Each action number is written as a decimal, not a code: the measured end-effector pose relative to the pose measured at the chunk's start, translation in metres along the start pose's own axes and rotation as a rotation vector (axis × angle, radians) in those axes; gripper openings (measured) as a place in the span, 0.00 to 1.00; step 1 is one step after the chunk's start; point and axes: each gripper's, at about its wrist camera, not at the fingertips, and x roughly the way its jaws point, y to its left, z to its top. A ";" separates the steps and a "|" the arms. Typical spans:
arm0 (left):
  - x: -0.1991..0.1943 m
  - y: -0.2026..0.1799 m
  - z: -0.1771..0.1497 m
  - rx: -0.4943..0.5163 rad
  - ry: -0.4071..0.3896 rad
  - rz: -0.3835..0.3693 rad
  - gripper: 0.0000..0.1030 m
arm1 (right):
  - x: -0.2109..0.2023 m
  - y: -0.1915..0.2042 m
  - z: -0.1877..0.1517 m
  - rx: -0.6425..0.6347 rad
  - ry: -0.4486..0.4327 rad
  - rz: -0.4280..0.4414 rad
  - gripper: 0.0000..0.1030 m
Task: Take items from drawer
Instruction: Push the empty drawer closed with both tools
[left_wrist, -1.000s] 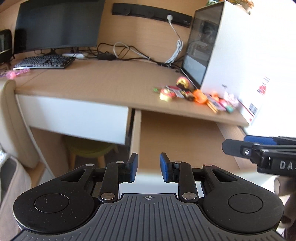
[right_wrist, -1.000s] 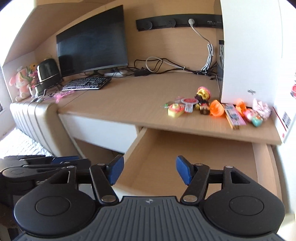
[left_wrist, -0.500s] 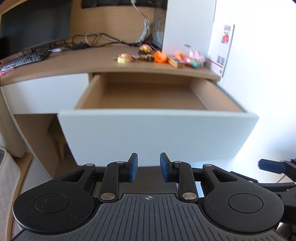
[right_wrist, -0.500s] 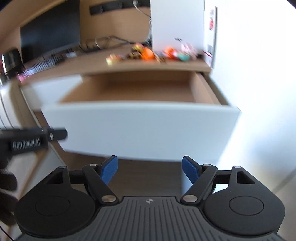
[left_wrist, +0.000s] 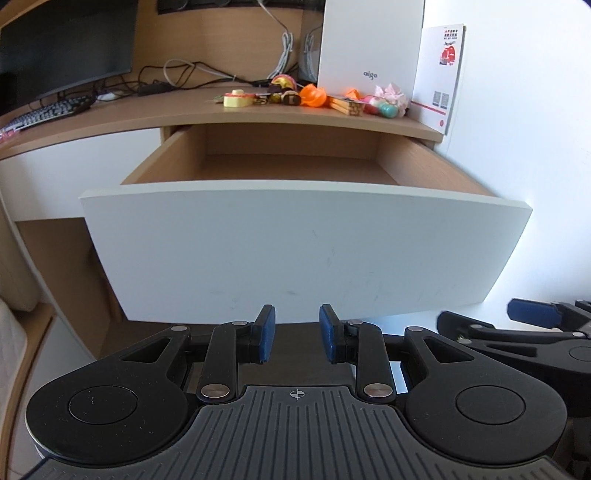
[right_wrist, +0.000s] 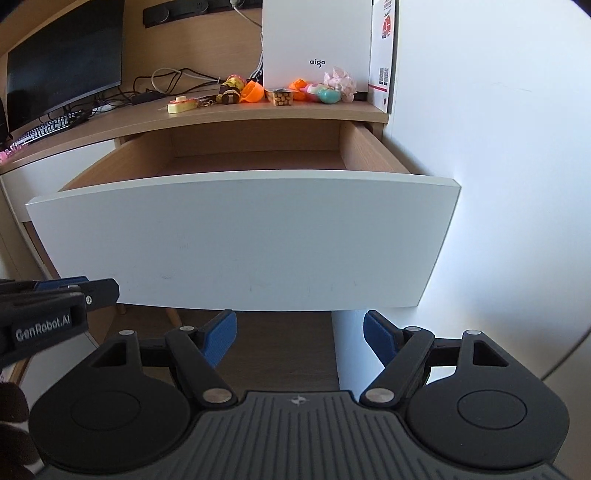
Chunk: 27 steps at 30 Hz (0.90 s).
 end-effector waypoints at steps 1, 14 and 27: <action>0.003 0.000 -0.001 0.001 -0.003 -0.002 0.28 | 0.004 0.001 0.000 0.001 -0.004 0.012 0.75; 0.043 0.011 0.008 0.037 -0.096 0.074 0.28 | 0.047 0.005 0.019 0.009 -0.083 0.009 0.75; 0.061 0.027 0.030 0.035 -0.100 0.089 0.29 | 0.069 0.018 0.039 -0.043 -0.144 -0.024 0.76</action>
